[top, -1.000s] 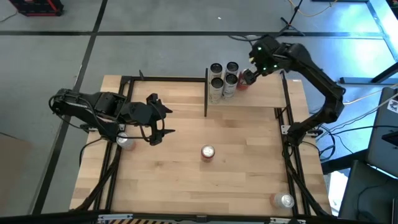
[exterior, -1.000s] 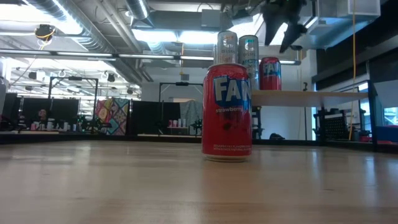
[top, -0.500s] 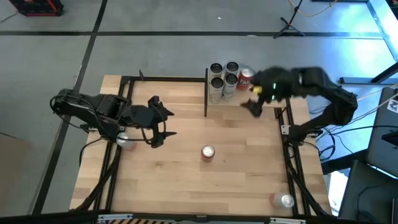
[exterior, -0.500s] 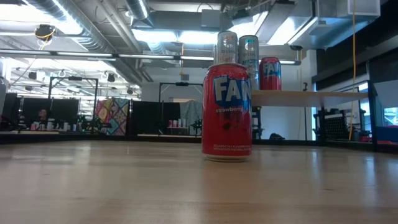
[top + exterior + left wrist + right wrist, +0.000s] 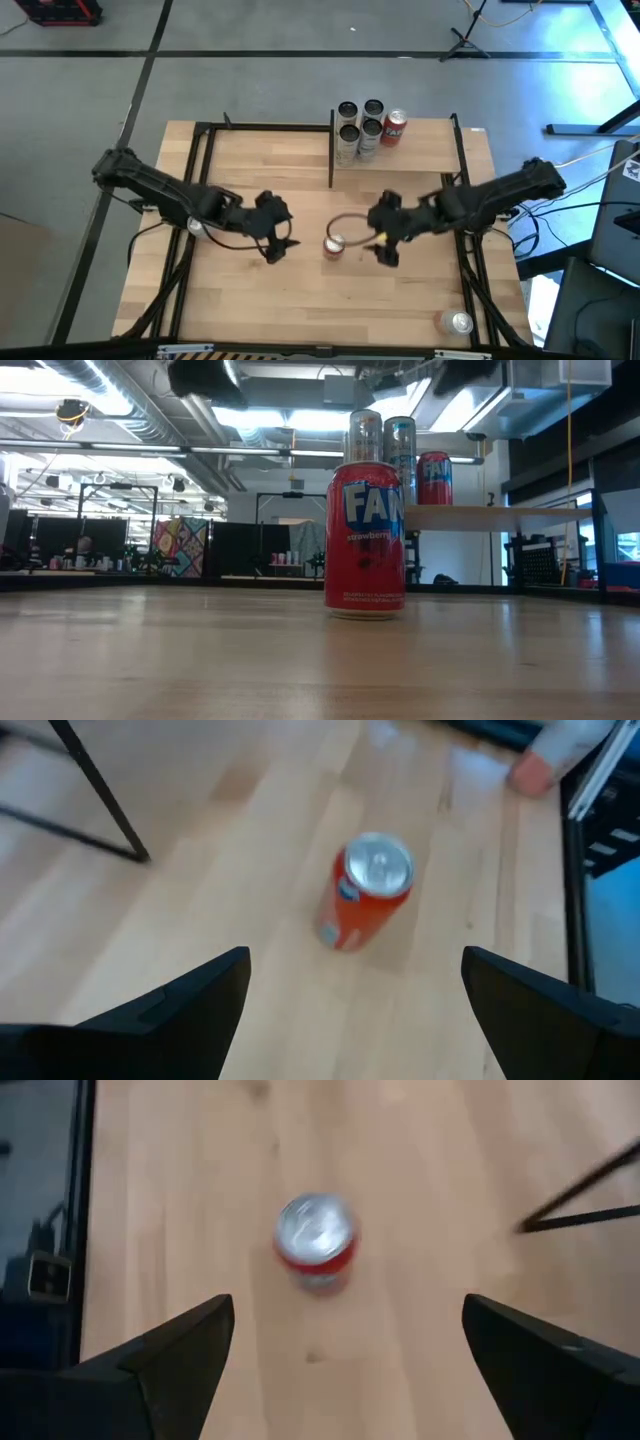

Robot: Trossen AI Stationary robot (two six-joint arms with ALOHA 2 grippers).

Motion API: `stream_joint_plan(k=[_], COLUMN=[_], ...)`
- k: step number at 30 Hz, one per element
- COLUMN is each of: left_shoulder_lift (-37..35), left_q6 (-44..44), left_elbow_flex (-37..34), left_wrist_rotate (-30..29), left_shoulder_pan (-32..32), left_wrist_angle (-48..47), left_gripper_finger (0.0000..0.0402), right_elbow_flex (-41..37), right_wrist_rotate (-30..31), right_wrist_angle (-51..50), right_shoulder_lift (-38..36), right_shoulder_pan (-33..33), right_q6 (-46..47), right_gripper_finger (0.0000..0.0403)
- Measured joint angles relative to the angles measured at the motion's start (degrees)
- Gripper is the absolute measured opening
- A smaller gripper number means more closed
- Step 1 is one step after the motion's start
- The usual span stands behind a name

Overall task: Place canned beverage on shelf
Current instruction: Put the red soda can on the shelf aligned with the other red soda can

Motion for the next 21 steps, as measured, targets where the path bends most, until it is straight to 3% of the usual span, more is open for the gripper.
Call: stream_joint_plan(k=[9,15,21], left_shoulder_lift=[12.5,18.7,22.9], left_q6=[-1.1,0.2,1.9], left_elbow_flex=[-0.4,-0.4,-0.4], left_wrist_rotate=[2.3,1.4,-0.7], left_shoulder_pan=[-0.7,-0.7,0.1], left_wrist_angle=[4.3,11.1,16.2], left_gripper_finger=[0.0352,0.0352,0.0352], right_elbow_flex=[-16.9,-19.5,-19.5], right_wrist_rotate=[-0.6,0.8,2.8], right_wrist_angle=[20.6,31.5,29.2], right_shoulder_lift=[0.0,1.4,5.8], right_shoulder_pan=[1.4,1.4,1.1], right_q6=[0.2,-0.5,-0.7], right_gripper_finger=[0.0379,0.0379,0.0379])
